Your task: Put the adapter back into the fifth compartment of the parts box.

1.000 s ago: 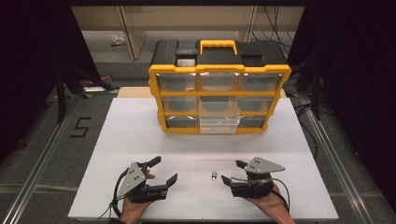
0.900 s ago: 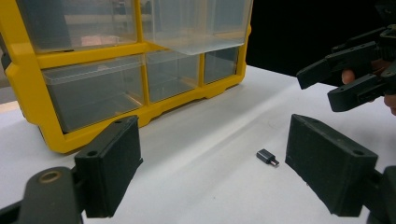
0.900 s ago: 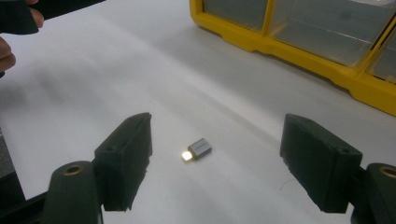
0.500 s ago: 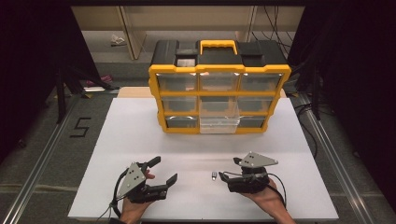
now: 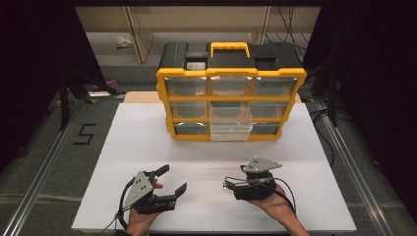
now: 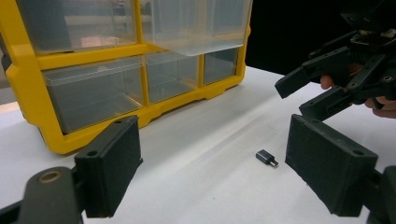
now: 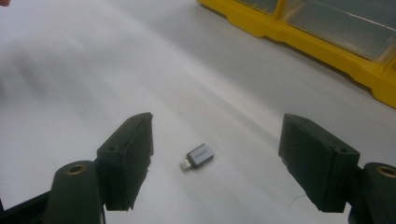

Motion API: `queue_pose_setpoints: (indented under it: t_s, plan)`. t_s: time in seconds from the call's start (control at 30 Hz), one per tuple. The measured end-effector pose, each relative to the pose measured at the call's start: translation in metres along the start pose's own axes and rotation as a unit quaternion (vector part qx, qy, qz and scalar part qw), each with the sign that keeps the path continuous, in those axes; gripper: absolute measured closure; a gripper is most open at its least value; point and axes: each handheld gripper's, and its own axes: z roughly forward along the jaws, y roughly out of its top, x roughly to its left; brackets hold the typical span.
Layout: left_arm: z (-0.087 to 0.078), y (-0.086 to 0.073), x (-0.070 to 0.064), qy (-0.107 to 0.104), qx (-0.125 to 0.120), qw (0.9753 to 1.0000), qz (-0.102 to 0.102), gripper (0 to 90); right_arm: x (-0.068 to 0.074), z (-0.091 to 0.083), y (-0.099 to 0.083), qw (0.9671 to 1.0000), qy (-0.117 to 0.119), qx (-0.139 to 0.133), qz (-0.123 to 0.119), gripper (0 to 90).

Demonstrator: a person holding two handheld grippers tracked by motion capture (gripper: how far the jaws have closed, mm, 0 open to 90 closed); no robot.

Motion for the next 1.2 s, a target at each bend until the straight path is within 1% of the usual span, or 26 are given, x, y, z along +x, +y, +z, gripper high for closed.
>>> queue_pose_setpoints:
  t_s: [0.2,0.57,0.6,0.7,0.8,0.87,0.9,1.0,1.07,1.13,1.2]
  plan:
    - [0.000,0.000,0.000,0.000,0.000,1.0000,0.002,17.7,-0.002,0.008,0.004,0.9999,-0.001,0.014,0.004,27.8]
    - [0.000,0.000,0.000,0.000,-0.001,1.0000,0.002,17.8,-0.004,0.018,0.006,0.9994,-0.004,0.033,0.005,28.8]
    - [0.000,0.000,-0.001,-0.001,-0.002,1.0000,0.002,17.8,-0.003,0.021,0.006,0.9992,-0.004,0.039,0.003,28.9]
    - [0.000,0.000,0.000,-0.001,-0.002,1.0000,0.002,17.8,-0.002,0.024,0.007,0.9991,-0.005,0.042,0.001,29.1]
    - [0.000,0.000,0.000,0.000,-0.002,1.0000,0.002,17.9,-0.002,0.030,0.007,0.9985,-0.011,0.053,-0.002,29.4]
    - [-0.001,0.000,0.000,-0.001,-0.002,1.0000,0.002,17.9,-0.003,0.031,0.007,0.9985,-0.013,0.054,-0.002,29.5]
    - [0.000,0.000,0.000,-0.001,-0.002,1.0000,0.002,17.9,-0.003,0.032,0.007,0.9982,-0.014,0.059,-0.001,29.6]
    - [0.000,0.000,0.000,-0.001,-0.003,1.0000,0.002,17.9,-0.003,0.038,0.007,0.9977,-0.016,0.065,-0.007,29.8]
    - [-0.001,0.000,0.000,-0.001,-0.003,1.0000,0.002,17.9,-0.002,0.040,0.007,0.9976,-0.019,0.067,-0.008,29.9]
    - [-0.001,0.000,0.000,-0.001,-0.003,1.0000,0.002,17.9,-0.001,0.044,0.006,0.9968,-0.020,0.076,-0.012,30.3]
    - [-0.001,0.000,0.000,-0.001,-0.003,1.0000,0.001,17.9,-0.001,0.045,0.006,0.9966,-0.021,0.079,-0.012,30.6]
